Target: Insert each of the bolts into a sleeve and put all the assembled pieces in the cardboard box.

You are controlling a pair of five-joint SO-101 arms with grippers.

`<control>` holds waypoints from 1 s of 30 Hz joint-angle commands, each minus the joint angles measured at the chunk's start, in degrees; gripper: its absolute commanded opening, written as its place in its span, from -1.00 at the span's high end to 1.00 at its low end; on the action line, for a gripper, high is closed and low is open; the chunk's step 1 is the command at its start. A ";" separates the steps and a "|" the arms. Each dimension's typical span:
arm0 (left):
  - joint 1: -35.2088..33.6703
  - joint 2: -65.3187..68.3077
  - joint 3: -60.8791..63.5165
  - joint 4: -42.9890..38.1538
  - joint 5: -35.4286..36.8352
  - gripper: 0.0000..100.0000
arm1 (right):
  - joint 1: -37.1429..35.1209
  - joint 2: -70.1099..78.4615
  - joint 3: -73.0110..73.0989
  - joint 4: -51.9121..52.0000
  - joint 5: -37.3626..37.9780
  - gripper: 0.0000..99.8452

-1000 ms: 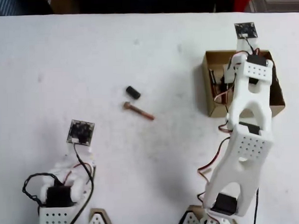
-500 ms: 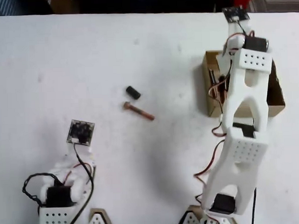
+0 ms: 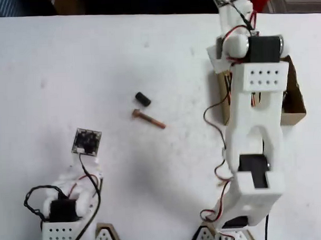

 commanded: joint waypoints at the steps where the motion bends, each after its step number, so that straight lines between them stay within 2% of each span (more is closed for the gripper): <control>1: -0.57 -0.57 -0.18 -1.58 -0.53 0.95 | -3.38 -5.23 -2.29 1.54 0.53 0.61; 8: -0.66 -0.57 -0.18 -1.67 -0.62 0.95 | -9.63 -6.64 -1.14 1.80 0.53 0.61; 15: -4.97 -0.57 -0.18 -1.93 -0.79 0.95 | -16.31 -10.33 12.75 0.92 0.88 0.61; 25: -5.14 -0.57 -0.18 -2.11 -0.79 0.95 | -18.95 -10.24 28.75 -13.32 1.14 0.61; 30: -5.14 -0.57 -0.18 -2.11 -0.79 0.95 | -21.23 -10.15 37.98 -22.64 7.82 0.61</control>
